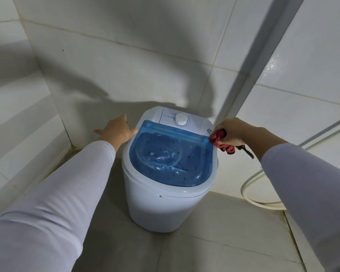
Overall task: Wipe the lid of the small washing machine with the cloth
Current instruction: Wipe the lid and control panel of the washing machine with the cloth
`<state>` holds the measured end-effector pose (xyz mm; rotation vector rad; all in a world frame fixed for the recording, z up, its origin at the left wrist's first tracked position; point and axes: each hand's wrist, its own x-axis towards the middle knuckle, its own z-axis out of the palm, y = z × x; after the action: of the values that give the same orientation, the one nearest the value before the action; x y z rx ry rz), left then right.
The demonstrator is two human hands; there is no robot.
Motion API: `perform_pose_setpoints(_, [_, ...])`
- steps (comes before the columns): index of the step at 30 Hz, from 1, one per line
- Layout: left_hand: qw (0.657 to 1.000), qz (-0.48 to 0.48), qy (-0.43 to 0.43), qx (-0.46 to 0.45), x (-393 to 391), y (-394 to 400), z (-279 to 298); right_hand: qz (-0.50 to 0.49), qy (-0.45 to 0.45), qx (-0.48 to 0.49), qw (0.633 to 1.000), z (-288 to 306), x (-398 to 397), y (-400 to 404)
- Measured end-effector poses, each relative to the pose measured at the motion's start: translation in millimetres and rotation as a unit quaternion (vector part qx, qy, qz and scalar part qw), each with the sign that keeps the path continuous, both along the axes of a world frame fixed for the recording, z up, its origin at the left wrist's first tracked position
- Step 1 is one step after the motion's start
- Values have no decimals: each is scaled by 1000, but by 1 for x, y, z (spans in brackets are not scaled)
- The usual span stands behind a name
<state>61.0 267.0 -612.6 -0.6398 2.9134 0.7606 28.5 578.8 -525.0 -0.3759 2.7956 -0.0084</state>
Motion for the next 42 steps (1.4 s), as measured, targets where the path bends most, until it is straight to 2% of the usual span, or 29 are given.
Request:
perform_pose_setpoints(7, [999, 9, 28, 31, 6, 1, 0, 93, 96, -129, 983, 23, -11, -80])
perform_pose_setpoints(12, [996, 17, 48, 71, 10, -6, -9, 125, 82, -223, 963, 7, -5, -145])
perform_pose_setpoints(13, [994, 18, 48, 92, 10, -10, -12, 133, 87, -215, 964, 1, -5, -152])
perform_pose_setpoints(16, [990, 19, 40, 130, 10, -22, -19, 160, 115, -105, 975, -16, -6, -163])
perform_pose_setpoints(17, [990, 18, 38, 138, 10, -24, -20, 154, 109, -99, 977, -19, -7, -164])
perform_pose_setpoints(21, [988, -6, 37, 151, 11, -23, -14, 104, 95, -129, 982, -19, 0, -174])
perform_pose_setpoints(25, [982, -17, 31, 187, 11, -23, -13, 112, 81, -109, 984, -24, 4, -186])
perform_pose_setpoints(28, [980, -30, 16, 198, 12, -24, -12, 103, 37, -138, 984, -29, 10, -189])
perform_pose_setpoints(32, [981, -42, 2, 191, 15, -26, -8, 124, 20, -47, 991, -38, 16, -188])
perform_pose_setpoints(38, [982, -41, 1, 186, 16, -27, -10, 99, 11, -156, 983, -26, 16, -179])
perform_pose_setpoints(40, [982, -39, 3, 187, 16, -26, -11, 106, -23, -154, 982, -22, 19, -178])
perform_pose_setpoints(42, [982, -37, 2, 184, 15, -25, -10, 119, -49, -113, 985, -25, 22, -183])
